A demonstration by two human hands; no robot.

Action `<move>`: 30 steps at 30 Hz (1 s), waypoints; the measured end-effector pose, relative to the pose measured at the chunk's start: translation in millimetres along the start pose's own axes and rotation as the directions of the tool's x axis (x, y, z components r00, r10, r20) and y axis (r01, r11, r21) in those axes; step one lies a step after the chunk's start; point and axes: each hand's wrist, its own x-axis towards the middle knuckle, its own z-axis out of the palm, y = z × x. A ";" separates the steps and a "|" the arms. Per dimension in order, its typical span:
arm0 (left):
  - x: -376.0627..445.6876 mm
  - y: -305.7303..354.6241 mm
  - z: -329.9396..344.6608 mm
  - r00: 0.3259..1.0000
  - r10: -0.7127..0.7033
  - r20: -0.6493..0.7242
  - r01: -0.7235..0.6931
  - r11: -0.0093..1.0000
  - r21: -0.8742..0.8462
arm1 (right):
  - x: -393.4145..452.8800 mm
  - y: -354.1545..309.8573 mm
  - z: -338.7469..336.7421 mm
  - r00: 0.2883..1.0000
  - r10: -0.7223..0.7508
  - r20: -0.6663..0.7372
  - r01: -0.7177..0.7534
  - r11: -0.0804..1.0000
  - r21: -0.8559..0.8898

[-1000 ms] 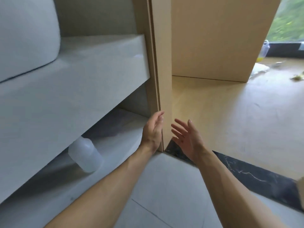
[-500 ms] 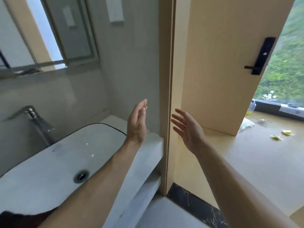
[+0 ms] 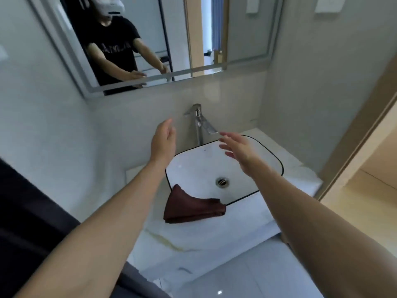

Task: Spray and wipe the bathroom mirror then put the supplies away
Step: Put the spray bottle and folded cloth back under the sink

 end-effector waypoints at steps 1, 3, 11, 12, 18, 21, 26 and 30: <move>-11.3 -16.7 -5.4 0.999 -0.008 0.031 0.006 0.998 0.055 | -1.3 11.2 16.3 0.999 0.006 0.045 -0.003 0.998 -0.066; -35.1 -49.6 -15.5 0.993 -0.028 0.118 0.007 0.984 0.177 | -3.8 34.8 46.3 0.992 0.016 0.128 0.012 0.977 -0.212; -107.7 -99.0 -21.8 0.836 -0.155 0.526 -0.129 0.877 0.463 | -31.1 94.8 88.6 0.878 0.169 0.447 0.192 0.731 -0.655; -113.8 -101.9 -20.9 0.810 -0.160 0.564 -0.177 0.850 0.496 | -33.3 101.2 88.9 0.848 0.212 0.486 0.241 0.662 -0.710; -141.5 -107.1 -0.6 0.724 -0.164 0.670 -0.472 0.591 0.655 | -47.5 128.8 87.4 0.823 0.192 0.534 0.497 0.212 -0.841; -135.1 -106.3 5.5 0.748 -0.105 0.655 -0.504 0.553 0.664 | -41.9 129.2 85.6 0.868 0.138 0.477 0.443 0.217 -0.870; -121.7 -96.6 -4.7 0.794 -0.051 0.606 -0.376 0.743 0.554 | -29.5 117.3 69.7 0.917 0.085 0.389 0.341 0.336 -0.878; -99.1 -67.6 -3.3 0.888 -0.039 0.458 -0.292 0.722 0.627 | -17.8 93.8 63.9 0.947 -0.059 0.316 0.313 0.392 -0.865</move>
